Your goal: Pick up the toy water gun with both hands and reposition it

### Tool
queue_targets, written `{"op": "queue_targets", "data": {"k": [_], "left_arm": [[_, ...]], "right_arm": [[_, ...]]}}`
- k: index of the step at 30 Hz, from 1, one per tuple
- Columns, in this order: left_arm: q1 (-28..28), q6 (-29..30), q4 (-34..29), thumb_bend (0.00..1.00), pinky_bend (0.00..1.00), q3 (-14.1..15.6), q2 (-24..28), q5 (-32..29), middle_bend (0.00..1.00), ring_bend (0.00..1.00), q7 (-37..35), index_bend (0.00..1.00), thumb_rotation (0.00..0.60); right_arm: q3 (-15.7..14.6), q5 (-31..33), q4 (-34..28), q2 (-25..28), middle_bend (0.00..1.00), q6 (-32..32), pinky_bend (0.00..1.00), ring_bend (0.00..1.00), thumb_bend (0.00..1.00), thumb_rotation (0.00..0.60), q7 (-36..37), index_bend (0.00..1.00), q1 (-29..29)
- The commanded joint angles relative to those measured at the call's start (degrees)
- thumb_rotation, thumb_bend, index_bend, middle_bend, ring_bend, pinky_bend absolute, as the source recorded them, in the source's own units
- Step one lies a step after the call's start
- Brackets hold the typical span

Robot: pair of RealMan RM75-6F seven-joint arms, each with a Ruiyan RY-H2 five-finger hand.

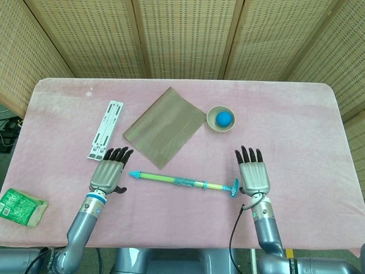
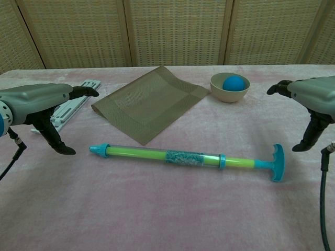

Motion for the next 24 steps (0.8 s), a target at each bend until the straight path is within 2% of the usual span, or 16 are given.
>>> {"op": "queue_targets", "data": {"k": [1, 4, 10, 16, 19, 24], "left_arm": [[1.25, -0.07, -0.89, 0.11, 0.00, 1.32, 1.55, 1.94, 0.00, 0.00, -2.27, 0.00, 0.600], [3.77, 1.17, -1.41, 0.12, 0.00, 3.46, 3.50, 6.62, 0.00, 0.00, -6.40, 0.00, 0.600], [9.76, 5.77, 1.08, 0.13, 0.00, 8.84, 7.21, 20.23, 0.00, 0.00, -16.02, 0.00, 0.600], [17.00, 15.84, 8.56, 0.13, 0.00, 14.69, 8.35, 32.48, 0.00, 0.00, -20.22, 0.00, 0.600], [20.53, 19.11, 13.32, 0.13, 0.00, 17.02, 7.82, 35.54, 0.00, 0.00, -23.82, 0.00, 0.600], [23.43, 20.65, 18.73, 0.13, 0.00, 18.48, 7.87, 37.99, 0.00, 0.00, -29.19, 0.00, 0.600]], "right_arm": [[-0.65, -0.24, 0.12, 1.07, 0.00, 0.42, 0.04, 0.00, 0.19, 0.600, 1.00, 0.08, -0.83], [-2.14, -3.26, 0.75, 2.82, 0.00, 0.37, 0.01, 0.00, 0.19, 0.600, 5.19, 0.08, -2.65], [-7.16, -16.05, 4.36, 6.99, 0.00, 0.12, 0.00, 0.00, 0.19, 0.600, 19.43, 0.08, -7.76], [-13.03, -29.60, 12.23, 8.92, 0.00, 4.06, 0.00, 0.00, 0.17, 0.600, 33.70, 0.06, -13.56], [-15.28, -35.10, 17.08, 8.65, 0.00, 7.26, 0.00, 0.00, 0.16, 0.600, 39.78, 0.05, -16.39], [-16.92, -40.05, 21.80, 7.95, 0.00, 11.51, 0.00, 0.00, 0.15, 0.600, 46.33, 0.03, -19.97]]}}
